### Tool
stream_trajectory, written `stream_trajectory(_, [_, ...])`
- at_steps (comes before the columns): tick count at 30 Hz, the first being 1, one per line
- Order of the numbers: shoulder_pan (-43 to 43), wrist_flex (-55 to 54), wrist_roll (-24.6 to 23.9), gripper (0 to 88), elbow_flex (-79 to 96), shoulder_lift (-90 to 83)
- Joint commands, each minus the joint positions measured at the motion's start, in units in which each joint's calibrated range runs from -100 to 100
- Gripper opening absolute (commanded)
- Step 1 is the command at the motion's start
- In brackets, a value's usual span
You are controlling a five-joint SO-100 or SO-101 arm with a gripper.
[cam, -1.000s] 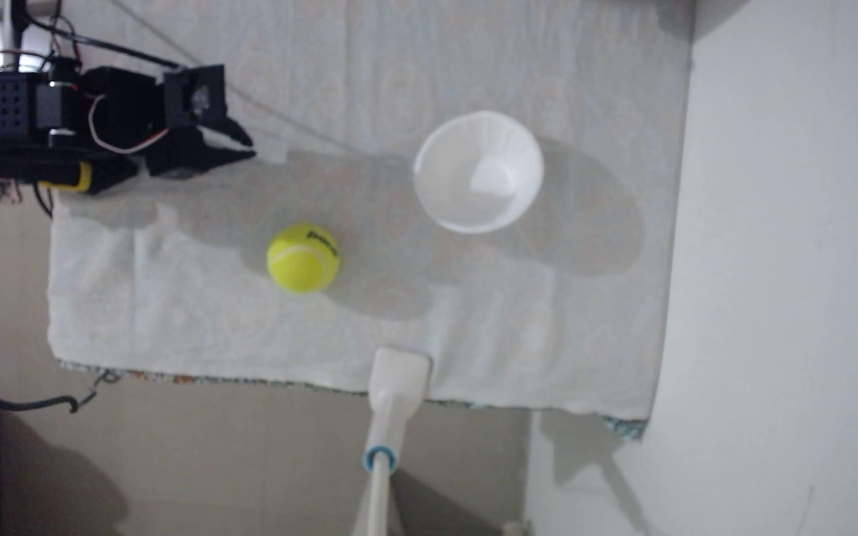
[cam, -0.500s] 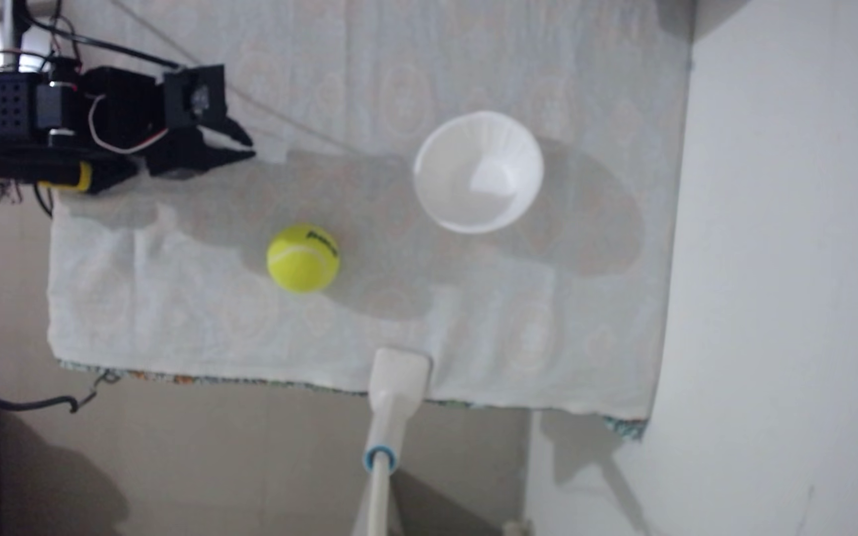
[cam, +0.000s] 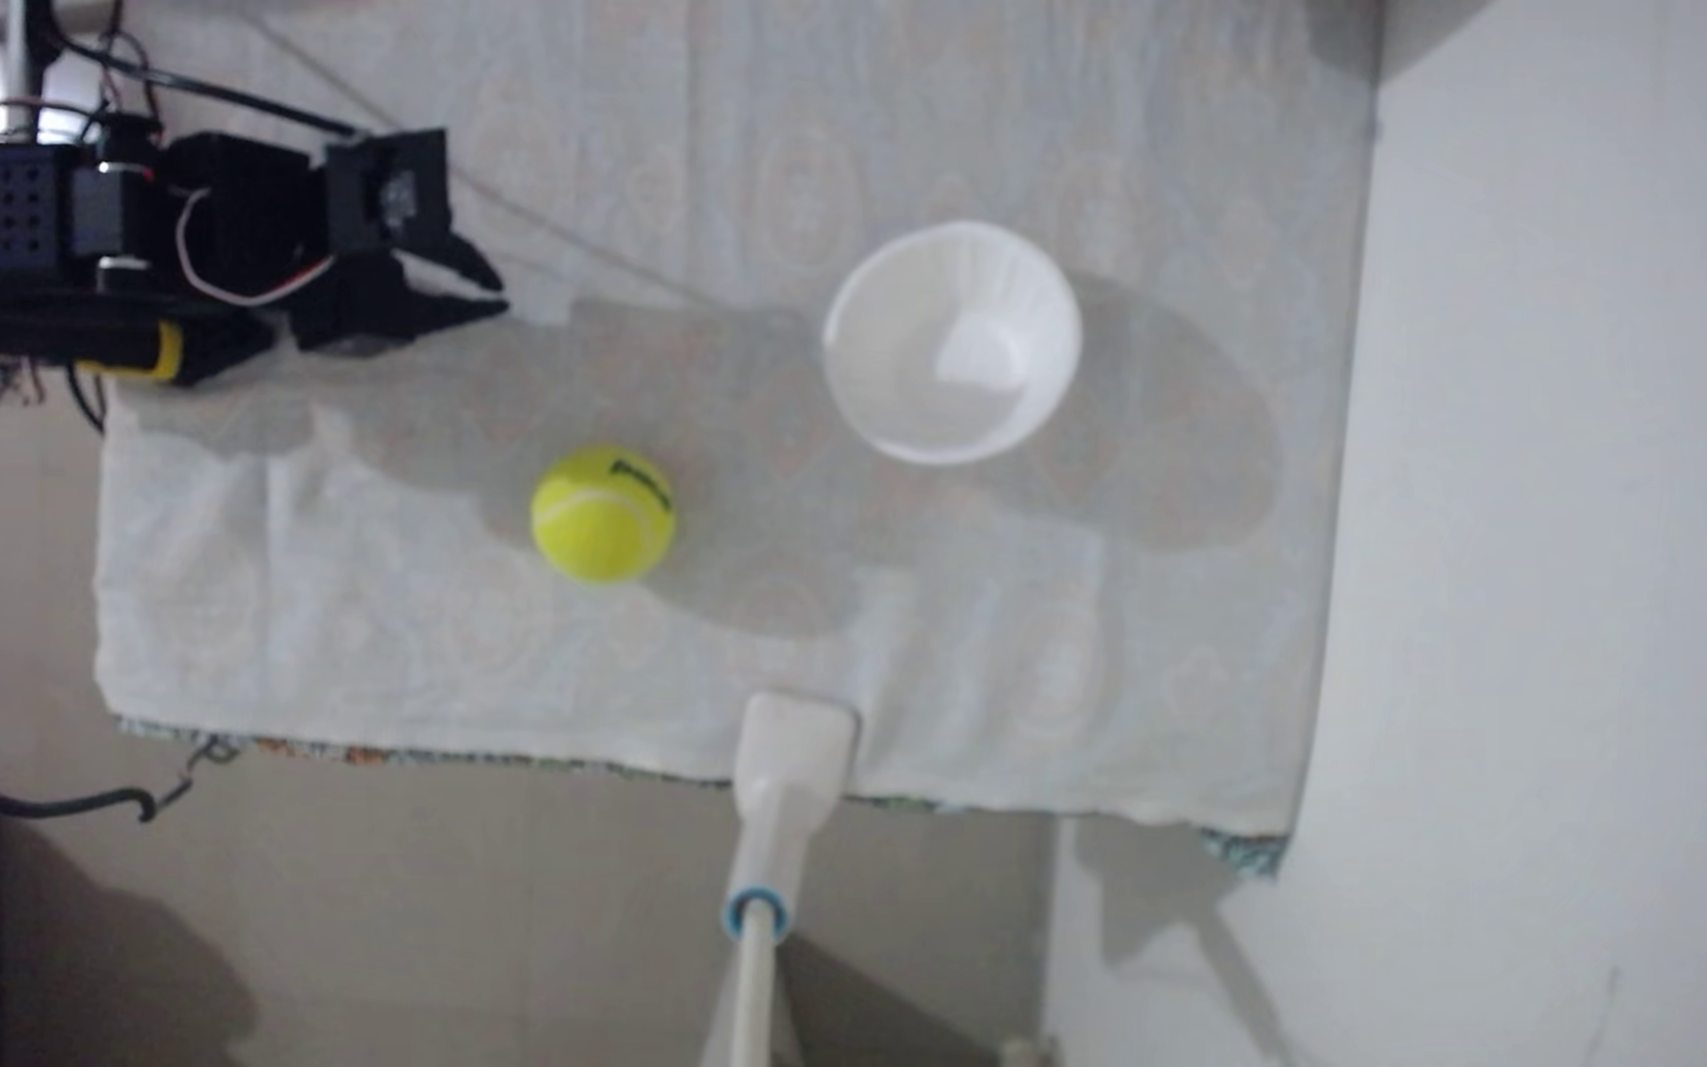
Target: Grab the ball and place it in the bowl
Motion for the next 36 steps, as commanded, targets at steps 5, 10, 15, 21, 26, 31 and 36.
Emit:
stream_trajectory(5, [-0.3,0.4,0.2,0.2,0.6,-0.6])
stream_trajectory(10, [-0.3,0.4,0.3,0.2,0.6,-0.6])
stream_trajectory(15, [-0.3,0.4,0.3,0.2,0.6,-0.6])
stream_trajectory(21, [-0.3,0.4,0.1,0.2,0.6,-0.6])
stream_trajectory(26, [0.1,0.2,-0.7,0.2,-0.1,-0.6])
stream_trajectory(31, [0.5,0.5,-1.4,0.2,-1.5,-0.6])
stream_trajectory(36, [0.5,1.5,-1.0,0.2,-2.8,-0.6])
